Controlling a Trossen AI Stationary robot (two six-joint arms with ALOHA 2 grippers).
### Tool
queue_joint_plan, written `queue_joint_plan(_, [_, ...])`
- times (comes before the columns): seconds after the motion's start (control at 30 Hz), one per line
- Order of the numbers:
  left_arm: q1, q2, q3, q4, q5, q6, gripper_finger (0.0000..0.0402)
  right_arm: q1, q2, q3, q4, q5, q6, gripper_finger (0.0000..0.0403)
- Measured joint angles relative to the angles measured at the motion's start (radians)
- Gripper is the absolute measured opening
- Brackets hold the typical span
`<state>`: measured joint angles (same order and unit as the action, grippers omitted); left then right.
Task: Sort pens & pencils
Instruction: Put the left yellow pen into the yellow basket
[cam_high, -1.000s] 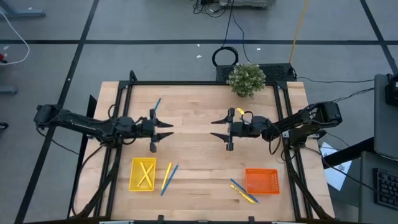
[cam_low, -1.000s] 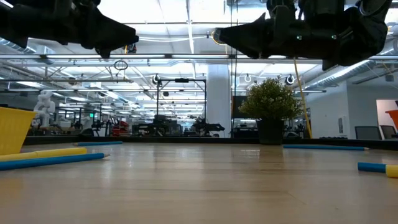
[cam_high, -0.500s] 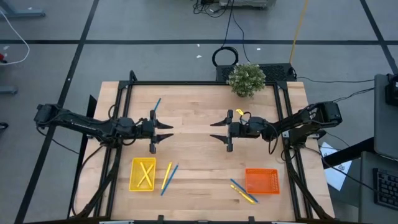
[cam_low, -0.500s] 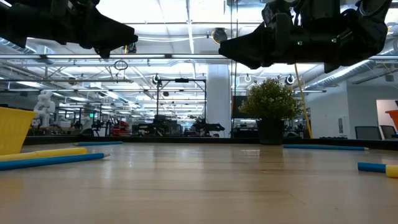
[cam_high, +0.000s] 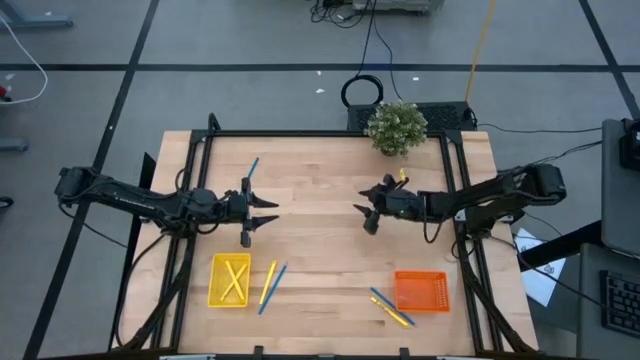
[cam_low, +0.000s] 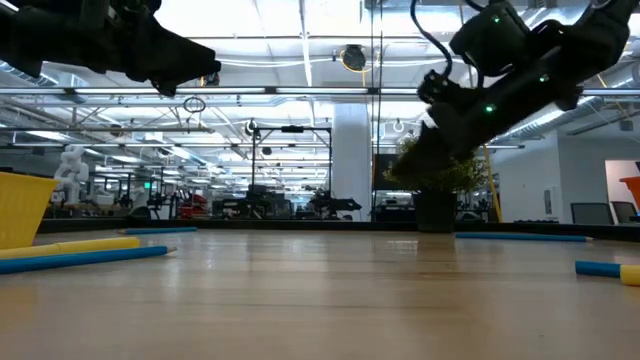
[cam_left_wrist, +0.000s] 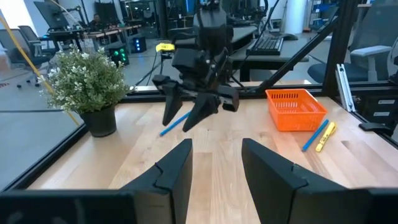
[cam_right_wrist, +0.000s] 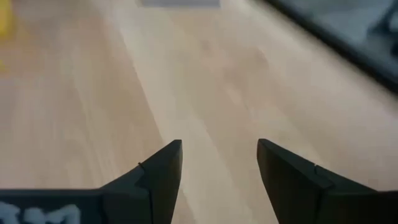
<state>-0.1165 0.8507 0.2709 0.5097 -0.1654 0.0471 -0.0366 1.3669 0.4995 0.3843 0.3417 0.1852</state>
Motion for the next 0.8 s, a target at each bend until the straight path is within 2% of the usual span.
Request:
queue_joint_plan(0.17, [0.0, 0.0, 0.0, -0.008, 0.0, 0.0, 0.0145, 0.001, -0.095, 0.0, -0.191, -0.003, 0.125, 0.0199])
queue_joint_plan(0.27, [0.0, 0.0, 0.0, -0.012, 0.0, -0.016, 0.0145, 0.021, -0.107, 0.001, -0.153, -0.034, 0.132, 0.0199])
queue_joint_plan(0.4, [-0.002, 0.0, 0.0, -0.022, 0.0, -0.156, 0.0145, 0.054, -0.103, 0.001, -0.034, -0.066, 0.043, 0.0199])
queue_joint_plan(0.57, [-0.03, 0.041, 0.092, -0.249, -0.045, -0.294, 0.0145, 0.085, -0.102, 0.0, 0.095, -0.067, -0.034, 0.0199])
queue_joint_plan(0.7, [-0.072, 0.146, 0.228, -0.473, -0.117, -0.429, 0.0145, 0.097, -0.102, 0.0, 0.123, -0.067, -0.056, 0.0199])
queue_joint_plan(0.8, [-0.108, 0.256, 0.326, -0.578, -0.16, -0.54, 0.0145, 0.097, -0.102, 0.0, 0.108, -0.067, -0.058, 0.0199])
